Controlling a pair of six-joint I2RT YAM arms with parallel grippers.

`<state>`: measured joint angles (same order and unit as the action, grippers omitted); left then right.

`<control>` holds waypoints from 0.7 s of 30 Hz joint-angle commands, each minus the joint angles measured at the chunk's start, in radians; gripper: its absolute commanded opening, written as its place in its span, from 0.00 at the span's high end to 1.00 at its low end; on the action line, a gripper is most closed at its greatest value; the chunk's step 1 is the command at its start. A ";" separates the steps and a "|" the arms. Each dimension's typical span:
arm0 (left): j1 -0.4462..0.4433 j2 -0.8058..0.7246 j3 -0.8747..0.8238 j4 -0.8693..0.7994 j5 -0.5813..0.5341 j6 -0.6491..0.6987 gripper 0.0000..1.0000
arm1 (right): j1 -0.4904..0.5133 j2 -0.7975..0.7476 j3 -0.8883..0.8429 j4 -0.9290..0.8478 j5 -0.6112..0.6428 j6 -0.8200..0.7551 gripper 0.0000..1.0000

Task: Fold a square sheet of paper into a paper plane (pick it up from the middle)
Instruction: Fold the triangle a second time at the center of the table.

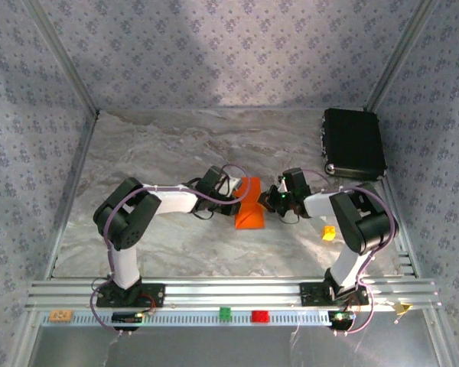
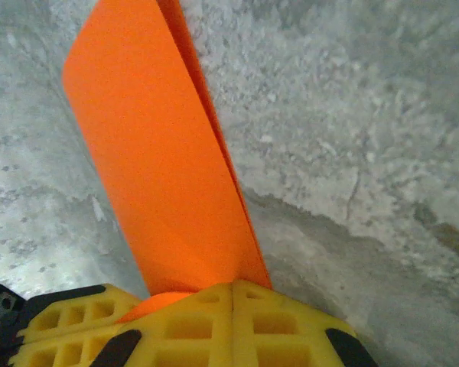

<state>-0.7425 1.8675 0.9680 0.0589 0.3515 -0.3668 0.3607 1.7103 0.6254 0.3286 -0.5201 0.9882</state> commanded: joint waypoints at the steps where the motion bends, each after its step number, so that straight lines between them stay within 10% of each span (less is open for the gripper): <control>1: -0.008 0.024 0.013 -0.057 0.000 0.012 0.95 | -0.012 0.031 -0.032 -0.025 0.043 -0.001 0.99; 21: -0.007 0.027 0.013 -0.054 0.001 0.009 0.95 | 0.083 -0.085 0.030 -0.058 0.016 -0.001 0.98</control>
<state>-0.7425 1.8687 0.9718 0.0551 0.3519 -0.3672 0.4187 1.6047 0.6479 0.2573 -0.4870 0.9726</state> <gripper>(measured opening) 0.057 0.052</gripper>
